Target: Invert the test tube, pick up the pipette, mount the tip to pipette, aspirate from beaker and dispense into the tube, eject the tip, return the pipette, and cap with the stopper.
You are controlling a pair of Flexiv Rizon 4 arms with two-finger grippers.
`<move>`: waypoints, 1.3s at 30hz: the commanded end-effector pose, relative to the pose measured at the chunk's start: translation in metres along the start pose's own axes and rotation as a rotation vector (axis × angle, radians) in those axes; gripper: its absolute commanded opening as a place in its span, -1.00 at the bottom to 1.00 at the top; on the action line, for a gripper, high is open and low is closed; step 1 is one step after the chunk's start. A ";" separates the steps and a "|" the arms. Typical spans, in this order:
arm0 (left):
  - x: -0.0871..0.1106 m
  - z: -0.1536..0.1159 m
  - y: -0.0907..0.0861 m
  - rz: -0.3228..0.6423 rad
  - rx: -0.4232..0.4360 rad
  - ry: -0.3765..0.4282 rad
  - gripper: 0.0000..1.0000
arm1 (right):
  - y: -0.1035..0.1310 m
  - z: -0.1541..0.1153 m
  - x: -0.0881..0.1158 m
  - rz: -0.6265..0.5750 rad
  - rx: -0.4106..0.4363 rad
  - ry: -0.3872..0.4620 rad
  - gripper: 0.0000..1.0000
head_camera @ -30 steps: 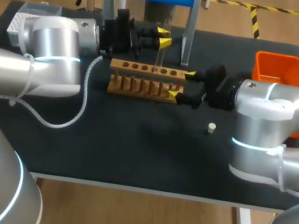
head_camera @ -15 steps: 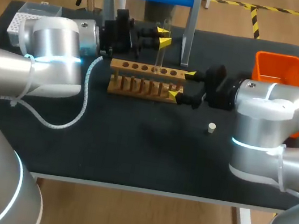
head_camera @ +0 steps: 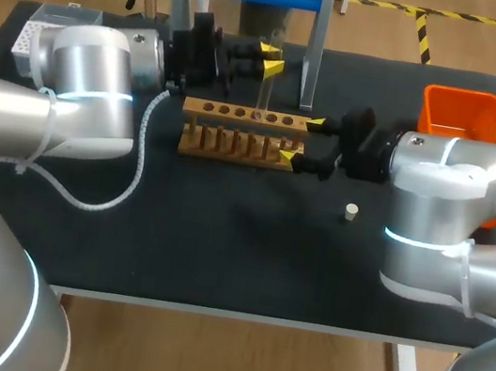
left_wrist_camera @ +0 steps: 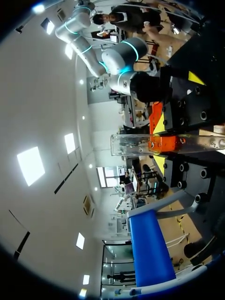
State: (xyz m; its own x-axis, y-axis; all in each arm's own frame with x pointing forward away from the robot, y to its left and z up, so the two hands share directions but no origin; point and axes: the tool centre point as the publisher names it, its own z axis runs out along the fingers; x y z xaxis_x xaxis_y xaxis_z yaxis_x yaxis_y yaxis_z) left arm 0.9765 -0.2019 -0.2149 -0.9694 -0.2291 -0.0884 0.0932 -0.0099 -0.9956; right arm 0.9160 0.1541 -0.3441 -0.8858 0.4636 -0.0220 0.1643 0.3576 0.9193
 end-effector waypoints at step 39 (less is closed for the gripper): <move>-0.009 -0.002 0.018 -0.023 -0.012 -0.004 -1.00 | -0.001 0.000 0.000 0.000 -0.003 -0.002 1.00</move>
State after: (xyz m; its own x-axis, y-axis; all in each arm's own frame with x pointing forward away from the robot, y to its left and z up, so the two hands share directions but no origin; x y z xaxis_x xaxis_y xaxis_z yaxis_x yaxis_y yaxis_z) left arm 0.9842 -0.1967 -0.2298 -0.9696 -0.2350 -0.0686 0.0715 -0.0036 -0.9974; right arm 0.9160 0.1541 -0.3441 -0.8858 0.4636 -0.0220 0.1643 0.3576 0.9193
